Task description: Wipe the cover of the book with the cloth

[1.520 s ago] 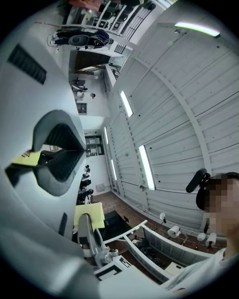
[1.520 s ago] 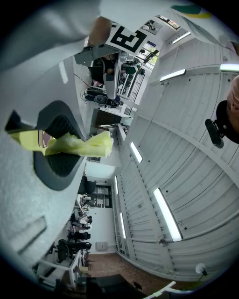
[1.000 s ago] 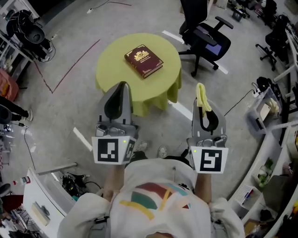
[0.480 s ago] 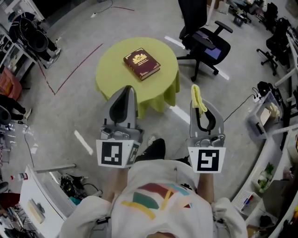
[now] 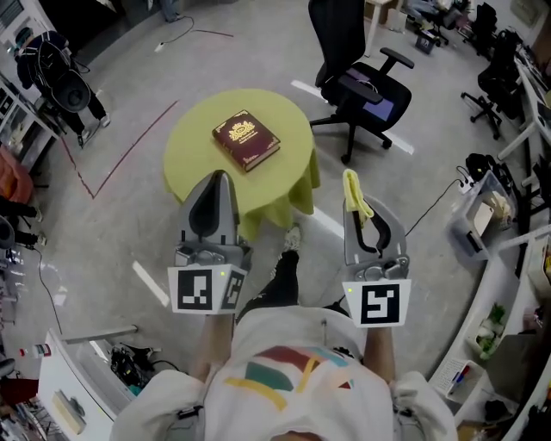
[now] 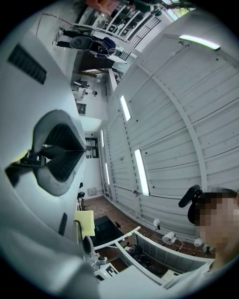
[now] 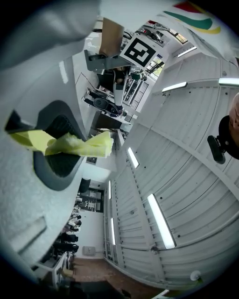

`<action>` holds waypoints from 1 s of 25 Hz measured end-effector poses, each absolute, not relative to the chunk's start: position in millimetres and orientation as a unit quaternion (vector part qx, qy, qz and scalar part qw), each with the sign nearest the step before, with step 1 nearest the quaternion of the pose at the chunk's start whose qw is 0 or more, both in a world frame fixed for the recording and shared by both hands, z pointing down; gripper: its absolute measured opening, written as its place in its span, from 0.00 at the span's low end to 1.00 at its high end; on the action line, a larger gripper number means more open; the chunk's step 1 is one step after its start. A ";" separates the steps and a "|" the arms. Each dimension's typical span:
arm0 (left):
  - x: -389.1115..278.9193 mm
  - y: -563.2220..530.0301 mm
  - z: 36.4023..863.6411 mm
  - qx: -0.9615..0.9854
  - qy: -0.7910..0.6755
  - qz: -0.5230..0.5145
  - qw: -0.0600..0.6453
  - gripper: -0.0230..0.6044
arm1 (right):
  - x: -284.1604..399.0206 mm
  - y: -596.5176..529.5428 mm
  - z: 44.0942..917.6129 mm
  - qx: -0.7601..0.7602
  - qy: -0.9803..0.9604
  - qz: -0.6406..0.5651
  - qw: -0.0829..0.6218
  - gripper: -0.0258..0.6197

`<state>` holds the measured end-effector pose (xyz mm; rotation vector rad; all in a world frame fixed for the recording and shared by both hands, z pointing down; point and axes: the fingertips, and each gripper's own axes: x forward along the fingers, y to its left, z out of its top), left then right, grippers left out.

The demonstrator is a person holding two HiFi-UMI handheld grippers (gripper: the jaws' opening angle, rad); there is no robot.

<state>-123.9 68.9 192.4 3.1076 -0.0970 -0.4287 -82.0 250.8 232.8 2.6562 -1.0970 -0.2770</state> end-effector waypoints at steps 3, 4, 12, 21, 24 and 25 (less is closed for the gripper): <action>-104.5 61.9 191.7 0.990 -0.032 -0.137 0.002 0.06 | -62.6 250.0 233.4 0.916 -0.370 -0.097 0.121 0.09; -97.4 59.3 192.0 0.990 -0.033 -0.138 0.002 0.07 | -55.0 249.0 233.9 0.916 -0.370 -0.096 0.119 0.09; -31.9 17.9 204.0 0.989 -0.068 -0.133 0.011 0.06 | 25.9 215.4 242.7 0.909 -0.394 -0.088 0.102 0.09; 60.7 -46.9 201.9 0.987 -0.103 -0.125 0.013 0.07 | 128.6 144.0 224.5 0.888 -0.435 -0.107 0.100 0.09; 87.3 -69.0 208.4 0.986 -0.115 -0.118 0.019 0.06 | 158.4 116.7 228.5 0.881 -0.451 -0.099 0.104 0.09; 94.0 -75.6 211.5 0.986 -0.118 -0.114 0.023 0.06 | 166.4 107.7 229.7 0.879 -0.455 -0.096 0.103 0.09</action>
